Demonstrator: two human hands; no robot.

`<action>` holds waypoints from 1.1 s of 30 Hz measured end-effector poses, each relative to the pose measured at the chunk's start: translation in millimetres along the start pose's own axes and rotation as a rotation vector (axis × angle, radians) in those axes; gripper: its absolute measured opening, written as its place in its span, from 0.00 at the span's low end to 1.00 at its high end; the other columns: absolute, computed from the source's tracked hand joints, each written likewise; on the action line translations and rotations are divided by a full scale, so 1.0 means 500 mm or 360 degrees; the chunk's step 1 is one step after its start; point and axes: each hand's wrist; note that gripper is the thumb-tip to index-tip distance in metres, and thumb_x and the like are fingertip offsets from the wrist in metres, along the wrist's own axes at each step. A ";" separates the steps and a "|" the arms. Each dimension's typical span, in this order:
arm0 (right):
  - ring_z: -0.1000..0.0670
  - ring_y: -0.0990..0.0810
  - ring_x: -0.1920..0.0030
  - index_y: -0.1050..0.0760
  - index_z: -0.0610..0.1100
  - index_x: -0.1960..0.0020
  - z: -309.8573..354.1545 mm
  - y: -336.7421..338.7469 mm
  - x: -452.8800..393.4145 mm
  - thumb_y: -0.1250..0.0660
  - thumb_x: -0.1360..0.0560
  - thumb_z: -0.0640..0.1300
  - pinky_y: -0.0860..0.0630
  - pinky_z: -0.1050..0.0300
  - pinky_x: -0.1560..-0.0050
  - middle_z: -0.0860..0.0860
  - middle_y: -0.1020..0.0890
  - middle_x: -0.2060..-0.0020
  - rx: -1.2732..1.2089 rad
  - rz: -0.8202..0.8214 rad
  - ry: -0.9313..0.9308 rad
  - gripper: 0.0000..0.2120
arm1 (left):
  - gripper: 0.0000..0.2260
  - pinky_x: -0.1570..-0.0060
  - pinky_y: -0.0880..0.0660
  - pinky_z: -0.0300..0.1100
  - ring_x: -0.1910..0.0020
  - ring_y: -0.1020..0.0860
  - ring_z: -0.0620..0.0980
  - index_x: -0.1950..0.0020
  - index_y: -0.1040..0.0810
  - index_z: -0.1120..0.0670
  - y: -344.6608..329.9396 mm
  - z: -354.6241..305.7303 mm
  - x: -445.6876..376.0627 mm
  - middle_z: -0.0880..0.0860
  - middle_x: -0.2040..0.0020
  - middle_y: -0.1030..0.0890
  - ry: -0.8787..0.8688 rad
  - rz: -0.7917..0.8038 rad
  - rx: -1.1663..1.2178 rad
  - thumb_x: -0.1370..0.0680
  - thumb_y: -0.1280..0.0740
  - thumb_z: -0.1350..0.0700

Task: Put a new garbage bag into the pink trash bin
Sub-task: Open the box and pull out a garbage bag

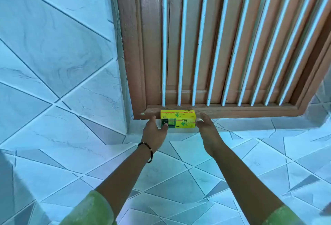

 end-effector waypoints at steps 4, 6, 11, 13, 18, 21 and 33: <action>0.47 0.31 0.36 0.32 0.44 0.34 -0.015 -0.008 -0.049 0.43 0.20 0.42 0.38 0.53 0.41 0.49 0.28 0.36 0.0082 -0.0009 -0.0090 0.15 | 0.30 0.32 0.35 0.48 0.29 0.34 0.58 0.26 0.47 0.62 -0.015 0.016 -0.043 0.61 0.28 0.34 0.0106 0.0009 0.0030 0.22 0.38 0.54; 0.46 0.28 0.43 0.28 0.44 0.41 -0.023 -0.014 -0.059 0.43 0.21 0.39 0.36 0.53 0.44 0.46 0.24 0.42 0.0107 0.0000 -0.0124 0.10 | 0.29 0.34 0.34 0.47 0.31 0.33 0.59 0.26 0.48 0.63 -0.027 0.020 -0.058 0.62 0.29 0.32 0.0118 0.0032 0.0003 0.22 0.38 0.55; 0.46 0.26 0.44 0.25 0.45 0.44 -0.023 -0.022 -0.047 0.41 0.22 0.38 0.34 0.53 0.45 0.47 0.21 0.45 0.0116 0.0059 -0.0071 0.10 | 0.18 0.45 0.30 0.44 0.41 0.25 0.58 0.33 0.35 0.59 -0.040 0.019 -0.062 0.59 0.38 0.24 0.0033 0.0002 -0.0016 0.22 0.40 0.60; 0.49 0.24 0.47 0.24 0.46 0.46 -0.023 -0.021 -0.032 0.40 0.22 0.39 0.30 0.53 0.45 0.48 0.20 0.47 0.0091 0.0079 -0.0058 0.09 | 0.19 0.41 0.30 0.46 0.40 0.26 0.58 0.32 0.35 0.59 -0.040 0.018 -0.043 0.59 0.37 0.25 0.0013 -0.0052 -0.0009 0.22 0.41 0.60; 0.47 0.23 0.51 0.26 0.44 0.54 -0.027 -0.007 0.054 0.34 0.24 0.42 0.24 0.54 0.51 0.43 0.21 0.50 -0.0233 -0.0137 0.0007 0.01 | 0.16 0.47 0.33 0.37 0.44 0.25 0.52 0.36 0.30 0.57 -0.027 0.013 0.068 0.52 0.43 0.23 -0.0115 -0.0274 0.0227 0.23 0.38 0.62; 0.45 0.22 0.53 0.27 0.44 0.57 -0.034 0.018 0.122 0.32 0.26 0.41 0.22 0.55 0.57 0.44 0.23 0.52 -0.0275 -0.0197 0.0075 0.05 | 0.16 0.44 0.30 0.41 0.46 0.25 0.50 0.36 0.31 0.55 -0.038 0.023 0.133 0.49 0.46 0.23 -0.0107 -0.0271 0.0331 0.23 0.37 0.60; 0.46 0.21 0.57 0.26 0.47 0.45 -0.075 0.132 0.320 0.28 0.33 0.37 0.23 0.49 0.50 0.44 0.24 0.51 -0.0159 0.0083 -0.0168 0.18 | 0.20 0.44 0.29 0.32 0.40 0.25 0.49 0.33 0.32 0.51 -0.102 0.035 0.330 0.49 0.39 0.24 -0.0070 -0.0260 0.0609 0.25 0.37 0.51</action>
Point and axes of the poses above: each hand's wrist, its own x-axis away from the middle knuckle, its own y-axis out of the back of the hand, z = x × y
